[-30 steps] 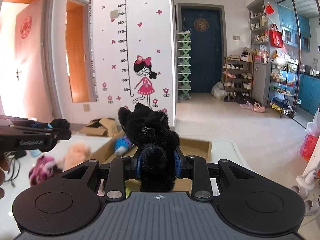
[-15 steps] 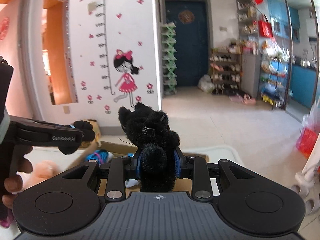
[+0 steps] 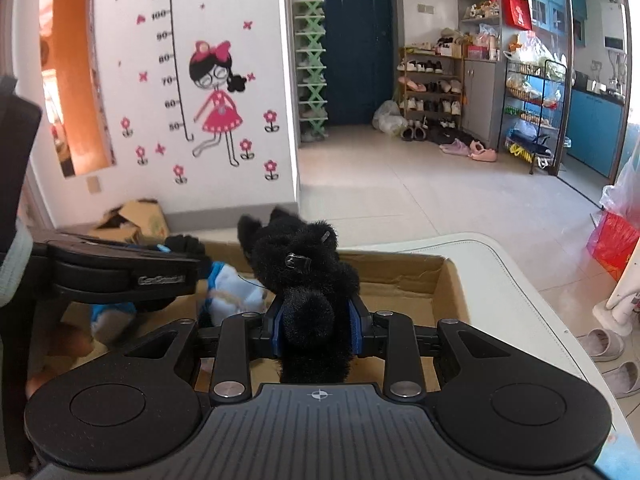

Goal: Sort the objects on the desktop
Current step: 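Carry both black socks over the cardboard box and lower them in, then open both tools to release the black socks in the box, then push the yellow-green durian plush aside with left tool while right tool approaches black gold-banded sock, then close the right tool on the black gold-banded sock and lift it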

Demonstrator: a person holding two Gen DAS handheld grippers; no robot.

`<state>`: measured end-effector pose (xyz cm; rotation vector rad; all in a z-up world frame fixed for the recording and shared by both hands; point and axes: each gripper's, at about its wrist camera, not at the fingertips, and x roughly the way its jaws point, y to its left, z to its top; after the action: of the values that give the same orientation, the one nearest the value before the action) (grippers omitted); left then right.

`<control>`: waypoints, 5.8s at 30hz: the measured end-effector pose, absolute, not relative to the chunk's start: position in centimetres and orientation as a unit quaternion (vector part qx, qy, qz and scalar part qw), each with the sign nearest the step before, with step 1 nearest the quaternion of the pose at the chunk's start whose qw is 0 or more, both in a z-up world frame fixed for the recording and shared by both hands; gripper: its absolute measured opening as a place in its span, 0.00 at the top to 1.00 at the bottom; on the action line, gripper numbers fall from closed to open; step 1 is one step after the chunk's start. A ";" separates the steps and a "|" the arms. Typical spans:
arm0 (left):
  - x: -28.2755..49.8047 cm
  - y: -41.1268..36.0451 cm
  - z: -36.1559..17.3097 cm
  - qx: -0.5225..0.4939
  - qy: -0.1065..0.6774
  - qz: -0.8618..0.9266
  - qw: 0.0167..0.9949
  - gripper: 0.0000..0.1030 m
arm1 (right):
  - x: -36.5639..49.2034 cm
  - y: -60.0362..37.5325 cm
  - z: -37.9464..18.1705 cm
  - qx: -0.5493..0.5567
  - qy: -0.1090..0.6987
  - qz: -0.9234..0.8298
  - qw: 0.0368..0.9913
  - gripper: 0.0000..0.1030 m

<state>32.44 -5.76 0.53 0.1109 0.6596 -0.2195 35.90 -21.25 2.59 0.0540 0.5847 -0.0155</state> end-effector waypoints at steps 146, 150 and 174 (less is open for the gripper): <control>11.0 -0.1 1.1 0.130 0.266 -0.141 0.945 0.03 | 15.9 -19.1 0.7 -0.013 0.308 0.033 0.951 0.07; 10.2 -1.7 0.4 0.201 0.247 -0.170 0.933 0.01 | 16.2 -19.2 0.3 -0.018 0.312 0.018 0.950 0.07; 14.3 -2.6 -2.4 0.168 0.349 -0.187 0.903 0.30 | 18.9 -20.1 -1.5 -0.004 0.349 0.006 0.937 0.22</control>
<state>14.35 -2.59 -2.43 0.3478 0.7211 -0.3868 18.95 -20.08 -1.47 -0.0076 0.7138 0.0131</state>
